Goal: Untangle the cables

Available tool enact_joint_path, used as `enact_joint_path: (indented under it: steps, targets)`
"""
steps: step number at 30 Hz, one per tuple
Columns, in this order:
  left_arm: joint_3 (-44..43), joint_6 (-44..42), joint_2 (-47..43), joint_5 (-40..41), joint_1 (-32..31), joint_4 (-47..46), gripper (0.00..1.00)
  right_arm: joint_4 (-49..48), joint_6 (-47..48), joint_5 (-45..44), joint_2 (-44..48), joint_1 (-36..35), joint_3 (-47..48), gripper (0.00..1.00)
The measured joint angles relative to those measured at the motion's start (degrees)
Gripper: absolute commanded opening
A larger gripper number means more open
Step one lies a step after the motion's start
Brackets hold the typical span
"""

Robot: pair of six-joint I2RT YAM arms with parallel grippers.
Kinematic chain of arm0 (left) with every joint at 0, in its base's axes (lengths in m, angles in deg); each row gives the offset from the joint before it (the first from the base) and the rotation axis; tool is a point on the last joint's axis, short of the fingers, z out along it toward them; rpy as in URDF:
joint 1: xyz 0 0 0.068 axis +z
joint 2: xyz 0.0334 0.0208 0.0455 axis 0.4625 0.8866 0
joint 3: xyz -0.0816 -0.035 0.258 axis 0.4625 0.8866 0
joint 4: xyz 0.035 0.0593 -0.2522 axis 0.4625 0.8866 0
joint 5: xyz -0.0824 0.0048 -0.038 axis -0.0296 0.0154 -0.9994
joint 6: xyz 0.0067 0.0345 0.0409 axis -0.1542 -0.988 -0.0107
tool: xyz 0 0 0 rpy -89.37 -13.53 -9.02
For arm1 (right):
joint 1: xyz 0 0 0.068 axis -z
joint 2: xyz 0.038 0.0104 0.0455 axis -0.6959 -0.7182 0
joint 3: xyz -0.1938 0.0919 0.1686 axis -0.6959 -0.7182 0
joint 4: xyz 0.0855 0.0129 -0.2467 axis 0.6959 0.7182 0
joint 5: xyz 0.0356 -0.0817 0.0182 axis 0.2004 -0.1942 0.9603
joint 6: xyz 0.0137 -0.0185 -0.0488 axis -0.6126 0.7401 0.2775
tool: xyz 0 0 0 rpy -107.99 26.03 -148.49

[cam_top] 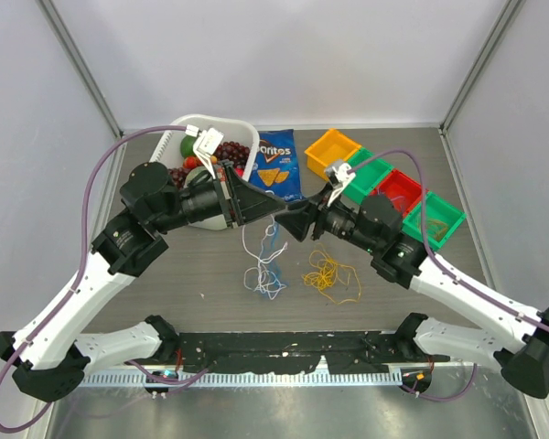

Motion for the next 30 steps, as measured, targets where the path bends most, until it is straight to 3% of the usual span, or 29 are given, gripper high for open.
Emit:
enact_joint_path:
  steps: [10,22,30]
  targets:
    - [0.0,0.0,0.0,-0.1,0.0,0.0,0.00,5.0,0.9,-1.9,11.0,0.1,-4.4,0.59]
    - [0.1,0.3,0.1,-0.8,0.0,0.0,0.00,-2.4,-1.9,7.1,2.0,-0.1,-3.5,0.60]
    - [0.1,0.2,0.6,-1.0,0.0,0.1,0.00,-3.3,-1.6,7.8,2.3,-0.8,-0.5,0.64]
